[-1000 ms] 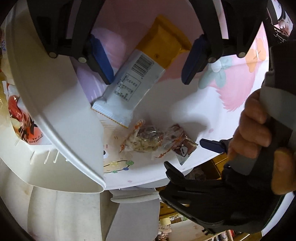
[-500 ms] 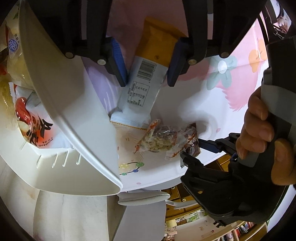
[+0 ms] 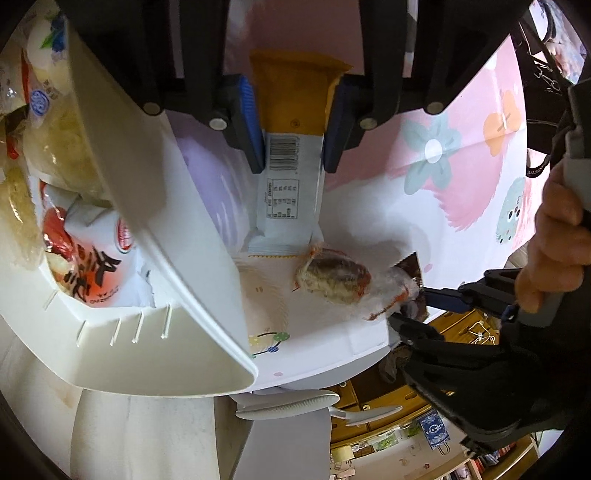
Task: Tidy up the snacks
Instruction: 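Carry the brown candy and orange bar over the white tray, then open both grippers to release the candy and bar into the tray, then lower the left gripper onto the clear nut-cookie bag and grasp it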
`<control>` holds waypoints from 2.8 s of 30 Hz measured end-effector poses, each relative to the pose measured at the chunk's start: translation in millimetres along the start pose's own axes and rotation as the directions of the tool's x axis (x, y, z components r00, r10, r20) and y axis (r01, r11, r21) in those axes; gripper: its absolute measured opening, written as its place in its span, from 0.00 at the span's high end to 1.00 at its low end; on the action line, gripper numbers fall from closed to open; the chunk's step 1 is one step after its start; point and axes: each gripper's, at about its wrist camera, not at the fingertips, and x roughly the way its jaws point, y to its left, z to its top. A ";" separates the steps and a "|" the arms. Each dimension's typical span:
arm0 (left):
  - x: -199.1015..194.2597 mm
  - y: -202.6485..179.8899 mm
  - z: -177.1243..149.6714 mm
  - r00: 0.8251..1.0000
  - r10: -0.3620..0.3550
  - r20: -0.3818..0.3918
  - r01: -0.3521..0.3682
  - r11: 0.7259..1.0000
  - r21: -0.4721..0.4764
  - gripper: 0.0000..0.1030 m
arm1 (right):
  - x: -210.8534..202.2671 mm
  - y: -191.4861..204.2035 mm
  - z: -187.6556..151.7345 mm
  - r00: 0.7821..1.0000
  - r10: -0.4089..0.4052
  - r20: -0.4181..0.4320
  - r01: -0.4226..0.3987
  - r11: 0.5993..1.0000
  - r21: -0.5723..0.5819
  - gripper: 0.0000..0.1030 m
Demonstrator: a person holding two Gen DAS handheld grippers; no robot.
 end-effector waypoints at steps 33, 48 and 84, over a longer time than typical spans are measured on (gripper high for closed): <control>-107.6 -67.7 -82.6 0.988 -0.119 -0.094 0.139 0.960 0.242 0.71 | -149.3 -16.5 -40.8 0.983 0.060 0.175 -0.047 0.996 -0.077 0.69; -75.0 -141.6 -124.1 0.943 -0.244 -0.227 0.318 0.861 0.398 0.71 | -172.7 -71.8 -55.8 0.970 -0.084 0.228 0.074 0.996 0.050 0.69; -78.6 -66.5 -88.6 0.992 -0.119 -0.031 0.119 0.858 0.500 0.50 | -164.5 -93.9 -70.2 0.987 -0.129 0.100 0.118 0.987 0.109 0.46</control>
